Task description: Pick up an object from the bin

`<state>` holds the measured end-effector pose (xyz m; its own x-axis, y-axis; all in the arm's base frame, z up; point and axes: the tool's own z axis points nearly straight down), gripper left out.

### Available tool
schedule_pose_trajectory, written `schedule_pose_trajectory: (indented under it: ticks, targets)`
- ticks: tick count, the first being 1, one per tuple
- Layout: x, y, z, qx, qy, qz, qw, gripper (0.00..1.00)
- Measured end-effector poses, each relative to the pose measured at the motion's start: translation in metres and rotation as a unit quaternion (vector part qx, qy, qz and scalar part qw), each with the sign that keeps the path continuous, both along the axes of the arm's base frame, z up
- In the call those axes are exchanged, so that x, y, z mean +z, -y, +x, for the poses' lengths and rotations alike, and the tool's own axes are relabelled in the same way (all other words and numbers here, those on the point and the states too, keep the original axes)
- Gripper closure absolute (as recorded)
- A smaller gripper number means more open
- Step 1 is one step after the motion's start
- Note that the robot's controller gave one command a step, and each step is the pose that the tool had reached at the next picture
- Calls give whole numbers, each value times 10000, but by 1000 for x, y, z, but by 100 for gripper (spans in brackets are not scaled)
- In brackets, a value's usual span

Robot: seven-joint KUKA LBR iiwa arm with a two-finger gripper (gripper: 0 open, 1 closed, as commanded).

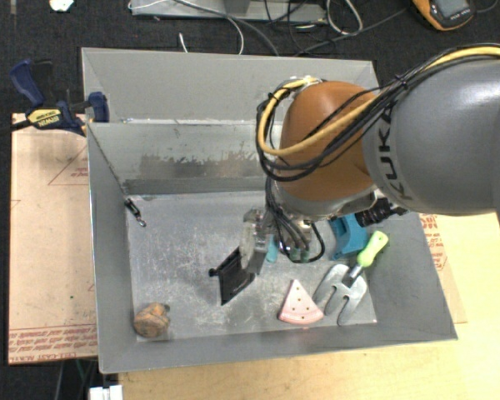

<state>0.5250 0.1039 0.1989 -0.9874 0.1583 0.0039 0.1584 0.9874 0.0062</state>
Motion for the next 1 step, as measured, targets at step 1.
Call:
schedule_pose_trajectory:
  ticks: [1]
  targets:
    - [7, 0, 0, 2, 4, 4, 10000, 100]
